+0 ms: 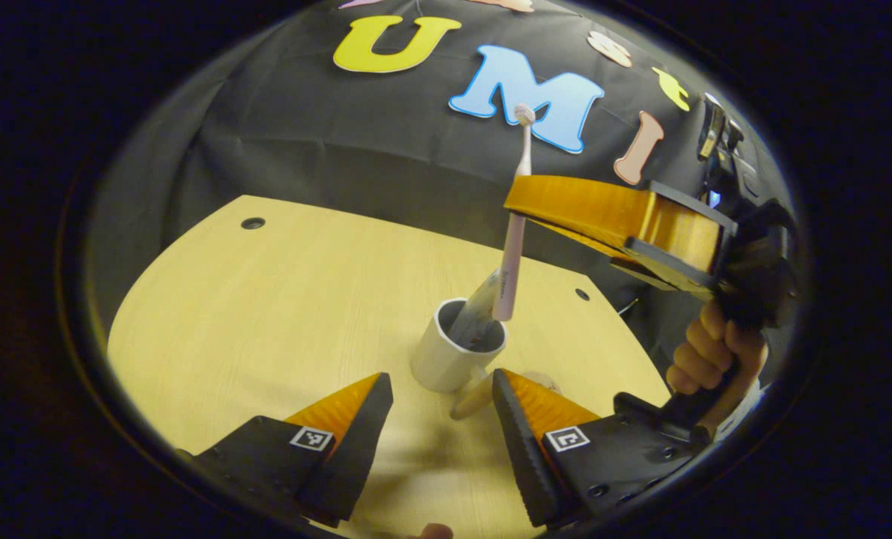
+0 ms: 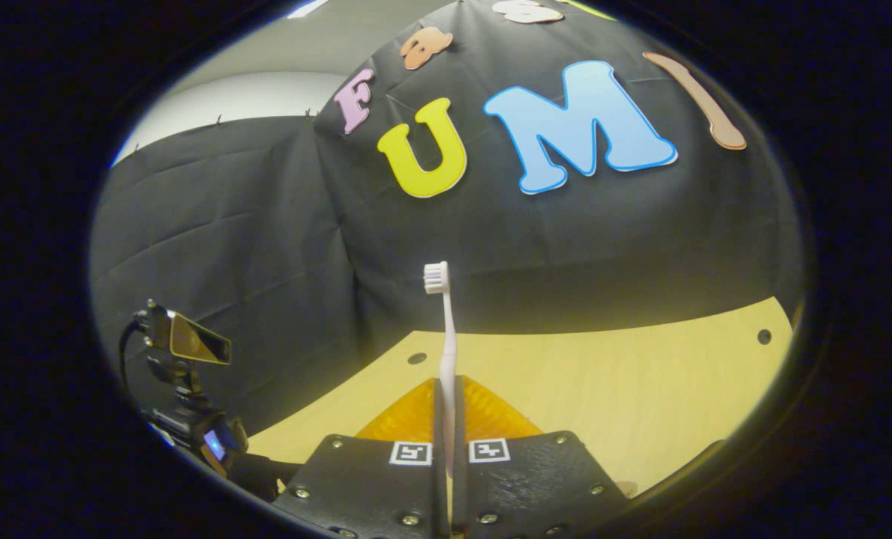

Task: Put the toothbrush and toothpaste on the desktop into the cup, then pick up the cup and place it on the coaster on the desktop.

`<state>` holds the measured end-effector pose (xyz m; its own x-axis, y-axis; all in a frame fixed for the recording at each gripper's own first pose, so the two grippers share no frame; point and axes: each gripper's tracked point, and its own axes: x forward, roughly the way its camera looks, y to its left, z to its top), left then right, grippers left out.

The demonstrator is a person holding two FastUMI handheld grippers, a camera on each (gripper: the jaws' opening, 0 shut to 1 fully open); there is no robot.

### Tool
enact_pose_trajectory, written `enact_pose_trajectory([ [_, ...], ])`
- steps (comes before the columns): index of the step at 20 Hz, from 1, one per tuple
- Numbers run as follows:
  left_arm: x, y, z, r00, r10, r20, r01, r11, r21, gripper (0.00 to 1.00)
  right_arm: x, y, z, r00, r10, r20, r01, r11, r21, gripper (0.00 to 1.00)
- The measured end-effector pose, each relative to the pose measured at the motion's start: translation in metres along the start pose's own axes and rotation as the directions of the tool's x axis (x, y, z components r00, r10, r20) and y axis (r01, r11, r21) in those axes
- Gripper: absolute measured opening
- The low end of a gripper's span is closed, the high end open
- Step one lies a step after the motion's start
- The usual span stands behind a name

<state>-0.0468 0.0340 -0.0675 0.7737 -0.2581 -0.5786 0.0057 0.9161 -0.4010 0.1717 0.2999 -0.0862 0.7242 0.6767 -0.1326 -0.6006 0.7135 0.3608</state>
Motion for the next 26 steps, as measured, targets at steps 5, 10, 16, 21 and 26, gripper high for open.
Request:
enact_pose_trajectory([
  [5,-0.005,0.012,-0.006,1.000,0.028,-0.009,-0.029,0.999,-0.038,0.82,0.026,-0.013,-0.020,0.999,-0.034,-0.028,0.031,0.993,-0.111,0.04],
  [10,-0.004,0.015,-0.002,0.999,0.043,-0.010,-0.044,0.998,-0.050,0.88,0.028,-0.023,-0.036,0.996,-0.063,-0.068,0.051,0.985,-0.165,0.06],
  [16,0.001,0.011,-0.006,0.999,0.033,-0.016,-0.034,0.998,-0.049,0.88,0.018,-0.027,-0.036,0.993,-0.085,-0.076,0.067,0.976,-0.207,0.26],
  [21,0.000,0.000,-0.007,1.000,0.023,-0.021,-0.023,0.999,-0.022,0.85,0.000,-0.028,-0.017,0.994,-0.099,-0.035,0.090,0.978,-0.189,0.80],
  [26,0.007,-0.017,-0.007,0.999,0.002,-0.036,-0.002,1.000,-0.005,0.88,-0.029,-0.041,0.013,0.988,-0.153,0.030,0.156,0.973,-0.172,0.80],
])
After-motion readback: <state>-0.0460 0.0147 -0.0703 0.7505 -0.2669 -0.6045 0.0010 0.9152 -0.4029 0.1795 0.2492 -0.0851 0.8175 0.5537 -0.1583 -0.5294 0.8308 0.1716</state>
